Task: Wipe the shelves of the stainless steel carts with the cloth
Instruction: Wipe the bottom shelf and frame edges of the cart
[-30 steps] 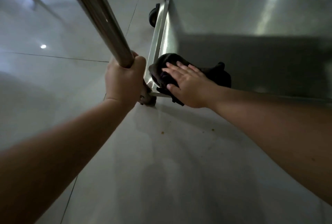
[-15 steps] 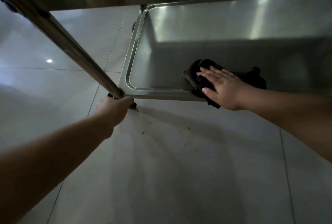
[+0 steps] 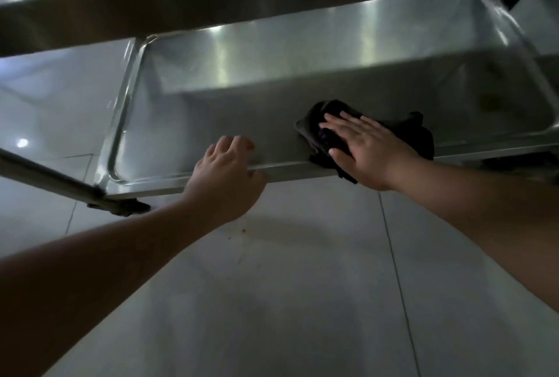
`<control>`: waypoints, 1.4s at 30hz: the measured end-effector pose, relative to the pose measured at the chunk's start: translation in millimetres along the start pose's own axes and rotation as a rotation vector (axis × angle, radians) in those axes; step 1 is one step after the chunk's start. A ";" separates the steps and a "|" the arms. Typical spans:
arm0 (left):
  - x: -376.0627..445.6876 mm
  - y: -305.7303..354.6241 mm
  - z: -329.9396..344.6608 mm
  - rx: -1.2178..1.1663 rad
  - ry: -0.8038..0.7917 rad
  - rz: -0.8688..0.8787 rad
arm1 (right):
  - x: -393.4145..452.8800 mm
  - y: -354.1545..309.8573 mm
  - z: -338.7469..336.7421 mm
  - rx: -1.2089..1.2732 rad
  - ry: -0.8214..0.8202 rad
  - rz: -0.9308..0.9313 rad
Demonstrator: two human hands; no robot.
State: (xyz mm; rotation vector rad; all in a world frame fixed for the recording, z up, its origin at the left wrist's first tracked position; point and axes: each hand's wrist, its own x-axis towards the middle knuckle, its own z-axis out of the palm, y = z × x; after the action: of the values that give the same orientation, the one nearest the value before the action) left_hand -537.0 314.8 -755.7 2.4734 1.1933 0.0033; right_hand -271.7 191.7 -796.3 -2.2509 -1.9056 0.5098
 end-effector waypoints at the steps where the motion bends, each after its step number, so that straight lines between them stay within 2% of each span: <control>1: 5.8 6.5 4.8 0.009 0.010 -0.004 | -7.2 12.4 -2.8 -0.007 0.020 0.018; 10: 39.3 40.8 36.4 0.028 0.034 -0.049 | -64.2 124.1 -33.8 -0.012 0.183 0.309; 15: 41.0 37.2 37.4 0.031 0.051 -0.070 | -89.8 183.5 -47.2 0.029 0.301 0.634; 18: 37.9 28.6 38.6 0.037 0.061 -0.092 | -84.6 196.0 -47.0 0.044 0.361 0.831; 21: 36.3 25.4 44.9 0.067 0.058 -0.103 | -62.6 177.3 -40.1 0.057 0.399 0.944; 24: 36.3 35.3 58.4 0.104 0.078 -0.110 | -47.6 141.1 -32.9 0.053 0.332 0.790; 29: 34.8 45.5 76.7 0.125 0.106 -0.074 | -59.7 77.7 -18.1 0.025 0.165 0.207; 31: 33.9 42.7 79.1 0.137 0.130 -0.065 | -67.1 84.5 -19.1 0.012 0.145 0.103; 33: 32.7 41.7 81.0 0.160 0.165 -0.052 | -64.6 114.4 -29.4 0.014 0.191 0.216; 36: 32.1 43.5 82.2 0.177 0.190 -0.067 | -61.2 185.3 -54.2 0.046 0.335 0.663; 38: 32.4 43.0 82.8 0.190 0.189 -0.066 | -55.8 224.8 -68.5 0.061 0.379 0.888; 40: 33.0 42.2 83.7 0.200 0.183 -0.060 | -39.0 240.5 -76.0 0.087 0.404 0.993; 42: 33.0 42.1 84.5 0.204 0.185 -0.062 | -14.7 229.5 -74.4 0.073 0.386 0.961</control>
State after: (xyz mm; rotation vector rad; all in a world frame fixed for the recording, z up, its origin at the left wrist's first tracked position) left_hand -470.0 286.8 -824.5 2.6583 1.4094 0.1001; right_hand -35.0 143.2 -799.7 -2.8232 -0.5439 0.1895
